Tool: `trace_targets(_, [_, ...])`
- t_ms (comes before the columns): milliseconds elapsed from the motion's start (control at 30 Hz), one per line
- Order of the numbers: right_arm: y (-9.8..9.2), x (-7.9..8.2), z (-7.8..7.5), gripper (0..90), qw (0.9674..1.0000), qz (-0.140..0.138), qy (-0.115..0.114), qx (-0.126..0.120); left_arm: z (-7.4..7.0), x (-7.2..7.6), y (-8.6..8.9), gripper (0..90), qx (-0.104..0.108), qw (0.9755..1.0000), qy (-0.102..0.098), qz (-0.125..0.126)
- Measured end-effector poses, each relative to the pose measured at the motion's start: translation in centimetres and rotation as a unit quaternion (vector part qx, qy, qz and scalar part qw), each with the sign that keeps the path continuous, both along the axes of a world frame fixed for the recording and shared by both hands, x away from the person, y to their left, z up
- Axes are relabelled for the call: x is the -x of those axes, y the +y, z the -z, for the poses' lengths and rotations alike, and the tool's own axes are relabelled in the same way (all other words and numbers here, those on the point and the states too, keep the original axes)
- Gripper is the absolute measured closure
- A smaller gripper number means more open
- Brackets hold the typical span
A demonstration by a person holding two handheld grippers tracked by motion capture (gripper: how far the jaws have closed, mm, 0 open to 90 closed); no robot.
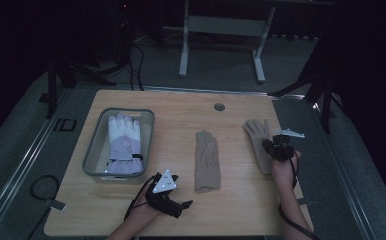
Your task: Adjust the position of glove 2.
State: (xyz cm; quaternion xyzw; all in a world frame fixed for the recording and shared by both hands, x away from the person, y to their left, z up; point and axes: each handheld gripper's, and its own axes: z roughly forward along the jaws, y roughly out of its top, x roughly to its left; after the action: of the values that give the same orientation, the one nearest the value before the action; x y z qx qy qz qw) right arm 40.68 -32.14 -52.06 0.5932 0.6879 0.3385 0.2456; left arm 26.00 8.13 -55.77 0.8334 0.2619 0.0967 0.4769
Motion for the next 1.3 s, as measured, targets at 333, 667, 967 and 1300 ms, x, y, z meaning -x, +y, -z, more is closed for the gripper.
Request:
trace_targets(333, [0.5,3.8,-1.7,83.5,0.9986,0.043,-0.016,-0.026,-0.1,0.0,0.1,1.7,0.000,1.0000,-0.002,0.001])
trace_targets(667, [0.7,6.9,-0.8,83.2,0.9968,0.076,-0.010,-0.024,-0.2,0.0,0.1,1.8,-0.004,1.0000,-0.008,0.001])
trace_targets(967, [0.1,6.5,1.3,80.2,0.9961,0.080,0.027,-0.026,-0.2,-0.2,0.5,1.8,0.004,1.0000,-0.003,-0.005])
trace_targets(1300, [0.5,6.2,2.5,61.2,0.9974,0.059,0.043,-0.005,-0.2,-0.2,0.4,1.8,0.007,1.0000,-0.001,-0.004])
